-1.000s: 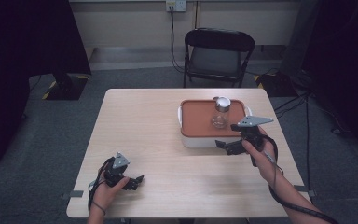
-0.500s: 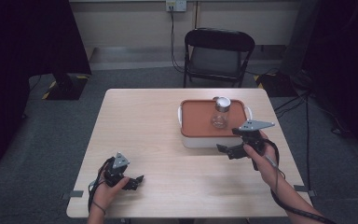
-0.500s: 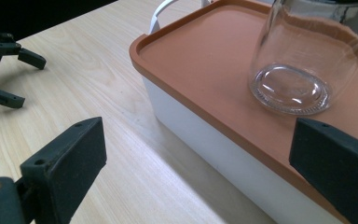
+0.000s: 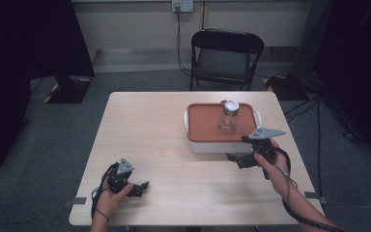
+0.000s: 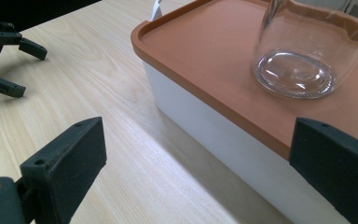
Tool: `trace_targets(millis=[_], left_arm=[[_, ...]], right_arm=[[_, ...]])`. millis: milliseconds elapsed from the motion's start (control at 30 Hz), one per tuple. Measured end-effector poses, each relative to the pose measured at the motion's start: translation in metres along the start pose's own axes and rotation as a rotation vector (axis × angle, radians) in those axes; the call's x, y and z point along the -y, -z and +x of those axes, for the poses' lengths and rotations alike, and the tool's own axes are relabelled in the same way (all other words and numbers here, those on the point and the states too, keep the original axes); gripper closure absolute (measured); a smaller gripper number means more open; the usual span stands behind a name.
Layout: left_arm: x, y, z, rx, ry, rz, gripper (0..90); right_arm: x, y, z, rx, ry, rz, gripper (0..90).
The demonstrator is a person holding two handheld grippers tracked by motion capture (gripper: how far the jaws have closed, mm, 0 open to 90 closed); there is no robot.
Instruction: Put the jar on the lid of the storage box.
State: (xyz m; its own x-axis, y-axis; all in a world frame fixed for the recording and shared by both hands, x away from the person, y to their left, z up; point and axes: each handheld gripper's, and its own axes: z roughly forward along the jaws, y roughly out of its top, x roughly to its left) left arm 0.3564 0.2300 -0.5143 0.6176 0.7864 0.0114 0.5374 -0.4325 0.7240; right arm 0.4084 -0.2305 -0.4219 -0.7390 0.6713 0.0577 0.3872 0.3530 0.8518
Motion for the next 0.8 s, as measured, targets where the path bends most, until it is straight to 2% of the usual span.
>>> trace_targets(millis=[800], left_arm=[[0.0,0.0,0.0,0.0,0.0,0.0,0.4]], right_arm=[[0.018,0.008,-0.003,-0.013,-0.01,0.001,2.9]])
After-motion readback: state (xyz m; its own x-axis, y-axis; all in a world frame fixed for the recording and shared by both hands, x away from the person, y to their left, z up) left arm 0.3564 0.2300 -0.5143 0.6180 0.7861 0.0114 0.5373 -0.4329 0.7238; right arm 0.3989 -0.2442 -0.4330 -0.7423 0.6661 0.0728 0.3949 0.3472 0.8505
